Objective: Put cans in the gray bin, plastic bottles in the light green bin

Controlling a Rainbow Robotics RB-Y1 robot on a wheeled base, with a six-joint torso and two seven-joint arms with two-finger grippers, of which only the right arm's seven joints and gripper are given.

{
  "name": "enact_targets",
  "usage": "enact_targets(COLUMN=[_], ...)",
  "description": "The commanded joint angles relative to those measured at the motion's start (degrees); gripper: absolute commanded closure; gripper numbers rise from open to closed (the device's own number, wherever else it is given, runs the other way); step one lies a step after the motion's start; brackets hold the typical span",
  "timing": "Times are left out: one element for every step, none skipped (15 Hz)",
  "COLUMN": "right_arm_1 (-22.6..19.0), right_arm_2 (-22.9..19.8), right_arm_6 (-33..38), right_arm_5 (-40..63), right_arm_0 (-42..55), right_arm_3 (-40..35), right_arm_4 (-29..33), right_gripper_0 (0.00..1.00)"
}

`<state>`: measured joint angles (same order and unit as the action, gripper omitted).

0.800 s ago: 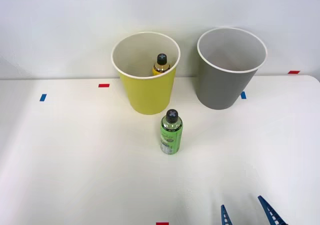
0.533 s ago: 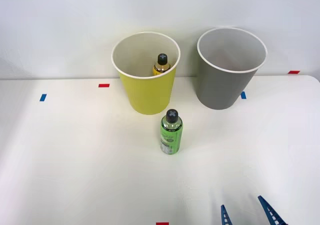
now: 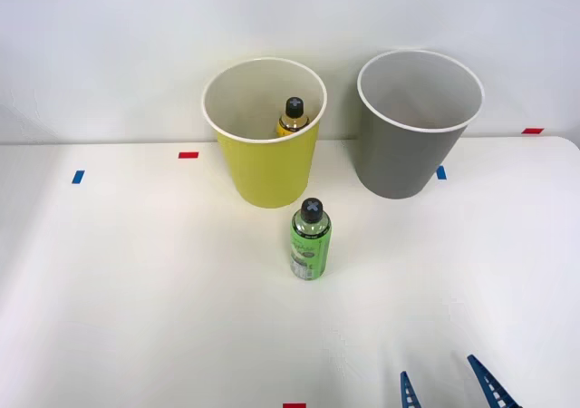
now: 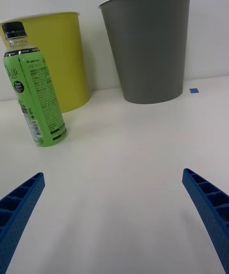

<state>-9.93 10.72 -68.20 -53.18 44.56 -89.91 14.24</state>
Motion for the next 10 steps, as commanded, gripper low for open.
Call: enact_targets(right_arm_1=[0.0,0.0,0.0,0.0,0.0,0.0,0.0,0.0,0.0,0.0], right_arm_2=[0.0,0.0,0.0,0.0,0.0,0.0,0.0,0.0,0.0,0.0], right_arm_6=[0.0,0.0,0.0,0.0,0.0,0.0,0.0,0.0,0.0,0.0], right_arm_5=[0.0,0.0,0.0,0.0,0.0,0.0,0.0,0.0,0.0,0.0], right_arm_0=[0.0,0.0,0.0,0.0,0.0,0.0,0.0,0.0,0.0,0.0], right_arm_3=[0.0,0.0,0.0,0.0,0.0,0.0,0.0,0.0,0.0,0.0], right_arm_4=[0.0,0.0,0.0,0.0,0.0,0.0,0.0,0.0,0.0,0.0], right_gripper_0=[0.0,0.0,0.0,0.0,0.0,0.0,0.0,0.0,0.0,0.0])
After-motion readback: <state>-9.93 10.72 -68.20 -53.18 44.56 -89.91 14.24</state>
